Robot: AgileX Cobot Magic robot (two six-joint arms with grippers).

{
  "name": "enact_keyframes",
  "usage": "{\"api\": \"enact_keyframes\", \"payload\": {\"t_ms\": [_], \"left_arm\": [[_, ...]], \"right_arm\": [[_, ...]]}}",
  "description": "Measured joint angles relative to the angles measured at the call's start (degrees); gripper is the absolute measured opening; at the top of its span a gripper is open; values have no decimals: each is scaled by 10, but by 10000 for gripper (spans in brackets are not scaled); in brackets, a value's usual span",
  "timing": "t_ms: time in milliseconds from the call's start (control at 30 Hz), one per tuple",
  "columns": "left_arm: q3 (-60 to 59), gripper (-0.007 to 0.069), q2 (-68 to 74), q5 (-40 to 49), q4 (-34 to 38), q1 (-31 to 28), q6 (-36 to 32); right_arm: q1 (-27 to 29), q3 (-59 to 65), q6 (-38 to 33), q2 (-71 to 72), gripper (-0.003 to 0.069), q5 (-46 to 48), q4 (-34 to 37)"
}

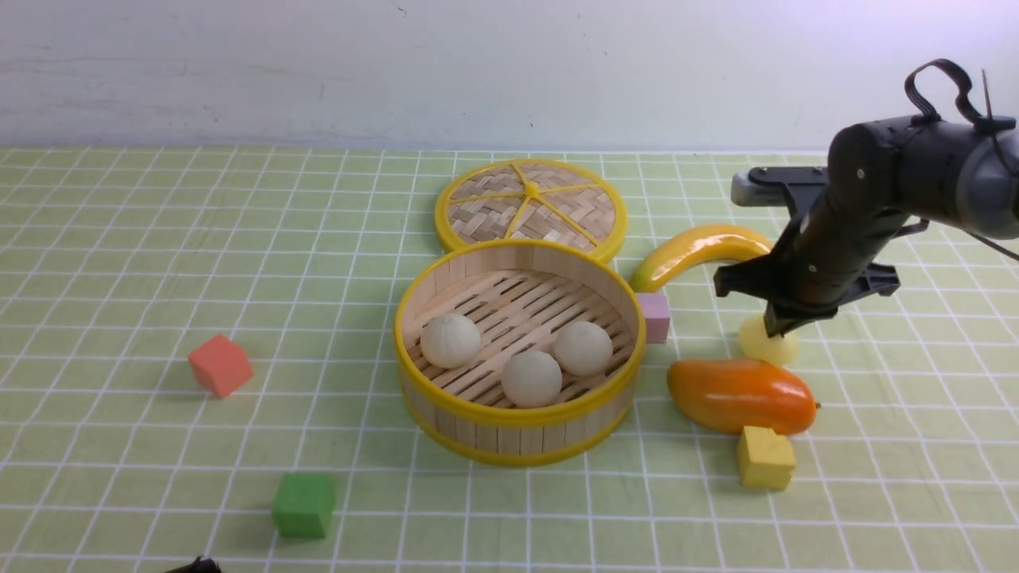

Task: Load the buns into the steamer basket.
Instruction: Use the right arm to grab a steamed stuffed bun, then use the right arm to put the steamed stuffed bun into the steamer

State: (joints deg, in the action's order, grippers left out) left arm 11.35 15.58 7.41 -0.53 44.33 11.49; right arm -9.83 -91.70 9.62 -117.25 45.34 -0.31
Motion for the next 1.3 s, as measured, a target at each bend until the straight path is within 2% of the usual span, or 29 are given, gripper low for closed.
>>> {"api": "enact_keyframes", "payload": {"t_ms": [133,233,267,333,500,733,867,900,933,1067,1100,1133,1200,1267,1300], "left_arm": [[0,62,0,0,0,0,0],[0,67,0,0,0,0,0],[0,67,0,0,0,0,0],[0,69,0,0,0,0,0],[0,71,0,-1,0,0,0],[0,81,0,-1,0,0,0],[0,85,0,-1,0,0,0],[0,85,0,-1,0,0,0],[0,85,0,-1,0,0,0],[0,91,0,-1,0,0,0],[0,91,0,-1,0,0,0],[0,92,0,0,0,0,0],[0,92,0,0,0,0,0],[0,94,0,0,0,0,0],[0,94,0,0,0,0,0]], "right_arm": [[-21,1,-23,54,-13,5,16],[-67,-4,-73,94,-13,-10,69],[-70,-5,-76,96,-13,-12,74],[-124,-23,-114,96,-10,-34,127],[-176,-54,-133,52,-7,-70,156],[-187,-79,-135,-35,24,-112,157],[-187,-79,-135,-53,90,-124,157],[-187,-79,-137,-56,152,-132,157],[-187,-79,-137,-56,170,-134,157],[-187,-85,-141,-32,395,-113,153],[-187,-85,-142,-29,395,-113,153],[-187,-85,-142,-4,447,-79,148],[-187,-85,-136,38,468,-24,134],[-187,-85,-118,98,445,50,107],[-187,-84,-114,109,435,56,104]]}}
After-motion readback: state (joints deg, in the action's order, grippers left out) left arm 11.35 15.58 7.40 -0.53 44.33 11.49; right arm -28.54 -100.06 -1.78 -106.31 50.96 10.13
